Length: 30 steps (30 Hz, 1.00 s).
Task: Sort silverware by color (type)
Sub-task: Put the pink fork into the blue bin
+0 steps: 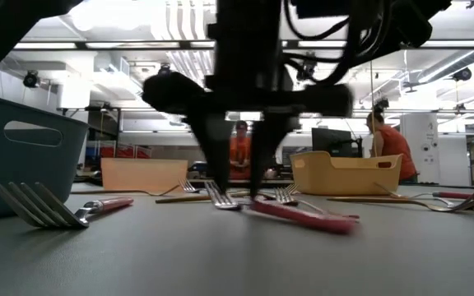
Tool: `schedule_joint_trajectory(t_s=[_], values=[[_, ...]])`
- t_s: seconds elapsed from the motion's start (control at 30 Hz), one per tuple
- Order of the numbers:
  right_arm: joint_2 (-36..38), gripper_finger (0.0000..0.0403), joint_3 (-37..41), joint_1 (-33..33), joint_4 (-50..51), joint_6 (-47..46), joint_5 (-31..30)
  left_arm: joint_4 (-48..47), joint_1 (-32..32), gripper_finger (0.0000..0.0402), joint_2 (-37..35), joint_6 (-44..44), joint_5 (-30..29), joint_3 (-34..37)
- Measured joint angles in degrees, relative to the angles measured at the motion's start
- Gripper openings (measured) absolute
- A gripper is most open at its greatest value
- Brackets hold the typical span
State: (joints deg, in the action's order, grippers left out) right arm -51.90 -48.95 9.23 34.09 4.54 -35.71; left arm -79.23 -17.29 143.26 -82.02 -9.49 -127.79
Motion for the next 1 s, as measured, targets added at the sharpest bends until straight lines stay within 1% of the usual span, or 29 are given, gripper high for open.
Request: schedule_joint_trajectory(t_s=[0.1,0.17,0.3,0.47,0.73,1.0], values=[[0.0,0.0059,0.0,0.0,0.0,0.0,0.03,-4.32,0.23,0.0119,0.0,2.66,0.21,0.0],[0.0,0.0059,0.0,0.0,0.0,0.0,0.07,-5.58,0.32,0.0119,0.02,3.46,1.23,-0.63],[0.02,0.0059,0.0,0.0,0.0,0.0,0.1,-5.2,0.32,0.0119,0.02,1.75,2.93,-2.09],[0.02,0.0059,0.0,0.0,-0.02,0.0,0.1,-3.73,0.08,0.0119,0.0,-0.23,3.04,-3.63],[0.02,0.0059,0.0,0.0,0.14,0.0,0.07,-2.64,0.1,0.0119,1.18,-0.11,2.76,-2.17],[0.02,0.0059,0.0,-0.01,0.12,0.0,0.05,-2.39,0.12,0.0119,2.29,0.86,2.23,-2.14]])
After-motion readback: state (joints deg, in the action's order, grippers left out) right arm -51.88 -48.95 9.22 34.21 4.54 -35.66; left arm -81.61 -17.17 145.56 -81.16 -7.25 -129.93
